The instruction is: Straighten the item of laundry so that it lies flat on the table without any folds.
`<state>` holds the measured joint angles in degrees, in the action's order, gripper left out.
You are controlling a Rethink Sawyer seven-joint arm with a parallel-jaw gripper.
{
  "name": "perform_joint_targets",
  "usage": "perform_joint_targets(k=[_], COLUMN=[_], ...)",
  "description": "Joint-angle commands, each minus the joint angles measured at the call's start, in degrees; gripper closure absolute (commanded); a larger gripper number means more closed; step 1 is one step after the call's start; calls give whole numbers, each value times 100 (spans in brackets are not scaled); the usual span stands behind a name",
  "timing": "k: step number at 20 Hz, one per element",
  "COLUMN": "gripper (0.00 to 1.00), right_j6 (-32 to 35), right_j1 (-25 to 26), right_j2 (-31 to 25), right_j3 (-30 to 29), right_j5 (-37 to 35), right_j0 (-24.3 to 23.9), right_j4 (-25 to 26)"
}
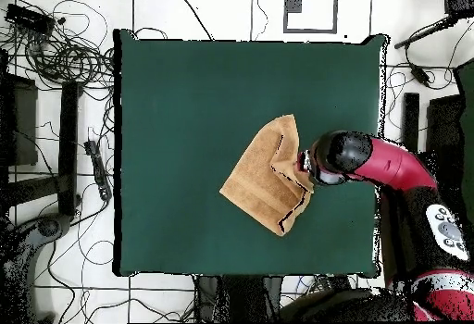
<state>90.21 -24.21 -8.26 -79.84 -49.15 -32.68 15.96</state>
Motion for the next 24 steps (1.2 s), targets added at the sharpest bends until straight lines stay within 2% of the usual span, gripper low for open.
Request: perform_joint_targets(k=[1, 10, 14, 24], gripper=[100, 100, 100, 100], right_j6=[-1727, -2544, -2670, -2499], right_j1=[472, 897, 1037, 1009], right_j2=[-963, -1339, -1466, -1654], right_j3=[358, 1181, 1450, 1155], right_j5=[-418, -773, -995, -732], right_j0=[-312, -1047, -1227, -1459], right_j4=[329, 759, 799, 904])
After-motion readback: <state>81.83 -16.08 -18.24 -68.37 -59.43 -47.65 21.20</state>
